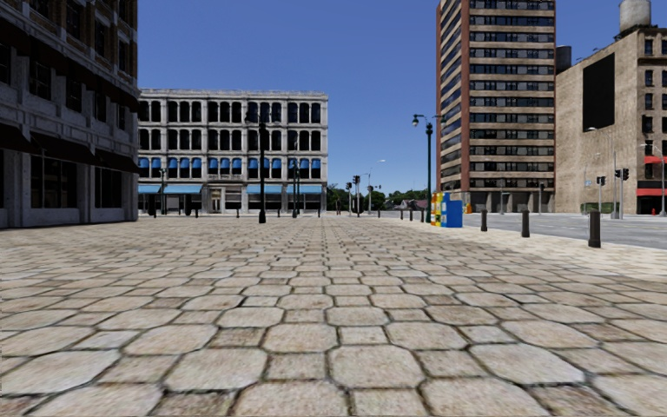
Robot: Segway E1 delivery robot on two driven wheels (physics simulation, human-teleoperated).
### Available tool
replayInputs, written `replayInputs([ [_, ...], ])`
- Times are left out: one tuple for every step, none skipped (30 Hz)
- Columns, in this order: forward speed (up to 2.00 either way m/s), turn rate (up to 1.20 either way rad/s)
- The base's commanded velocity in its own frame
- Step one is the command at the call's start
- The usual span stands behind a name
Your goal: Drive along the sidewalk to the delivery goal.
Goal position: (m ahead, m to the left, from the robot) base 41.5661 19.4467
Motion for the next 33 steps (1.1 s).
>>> replayInputs([
  [2.00, 0.00],
  [2.00, 0.00],
  [2.00, 0.00],
  [2.00, 0.00],
  [2.00, 0.00],
  [2.00, 0.00],
  [2.00, 0.00],
  [2.00, 0.00],
  [2.00, 0.00],
  [2.00, 0.00],
  [2.00, 0.00],
  [2.00, 0.00],
  [2.00, 0.00],
  [2.00, 0.00],
  [2.00, 0.00],
  [2.00, 0.00],
  [2.00, 0.00],
  [2.00, 0.00],
  [2.00, 0.00],
  [2.00, 0.00],
  [2.00, 0.00],
  [2.00, 0.00],
  [2.00, 0.00],
  [2.00, 0.00],
  [2.00, 0.00],
  [2.00, 0.00],
  [2.00, 0.00],
  [2.00, 0.00],
  [2.00, 0.00],
  [2.00, 0.00],
  [2.00, 0.00],
  [2.00, 0.00],
  [2.00, 0.00],
])
